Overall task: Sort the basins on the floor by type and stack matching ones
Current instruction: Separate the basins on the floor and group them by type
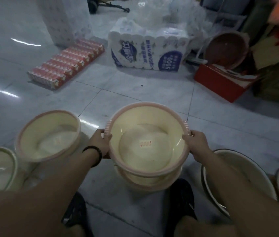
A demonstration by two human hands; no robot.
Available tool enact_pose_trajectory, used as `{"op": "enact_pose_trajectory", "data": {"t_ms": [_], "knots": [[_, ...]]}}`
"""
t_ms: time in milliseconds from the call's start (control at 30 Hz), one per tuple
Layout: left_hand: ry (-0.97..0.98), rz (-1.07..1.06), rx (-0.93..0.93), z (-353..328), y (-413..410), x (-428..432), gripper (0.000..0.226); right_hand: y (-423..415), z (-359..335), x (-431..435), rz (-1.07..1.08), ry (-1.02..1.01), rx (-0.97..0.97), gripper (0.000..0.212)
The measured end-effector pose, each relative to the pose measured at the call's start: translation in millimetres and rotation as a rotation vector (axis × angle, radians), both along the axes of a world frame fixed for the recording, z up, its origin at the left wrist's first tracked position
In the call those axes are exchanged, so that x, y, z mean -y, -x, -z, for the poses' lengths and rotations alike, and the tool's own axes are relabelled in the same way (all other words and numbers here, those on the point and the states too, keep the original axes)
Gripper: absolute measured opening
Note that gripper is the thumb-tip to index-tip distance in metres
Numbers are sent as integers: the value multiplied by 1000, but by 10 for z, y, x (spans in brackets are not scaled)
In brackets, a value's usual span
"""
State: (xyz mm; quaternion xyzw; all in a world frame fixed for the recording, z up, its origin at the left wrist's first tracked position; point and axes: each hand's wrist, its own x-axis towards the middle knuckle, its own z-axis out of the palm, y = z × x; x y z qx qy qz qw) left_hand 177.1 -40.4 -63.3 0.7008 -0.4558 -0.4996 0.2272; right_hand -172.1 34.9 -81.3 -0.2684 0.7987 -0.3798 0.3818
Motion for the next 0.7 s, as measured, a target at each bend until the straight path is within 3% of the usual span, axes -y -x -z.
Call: {"op": "enact_pose_trajectory", "data": {"t_ms": [100,267,600,700], "knots": [[-21,41,104,214,127,-105,20,99,208,-152,-16,-103,-26,16],[-23,214,313,583,205,-165,38,76,472,-247,-109,-235,-181,54],[-133,174,472,1090,286,-191,34,-67,877,-63,-228,-421,-276,44],[-200,217,497,1155,291,-187,37,-115,930,7,-249,-468,-292,62]]}}
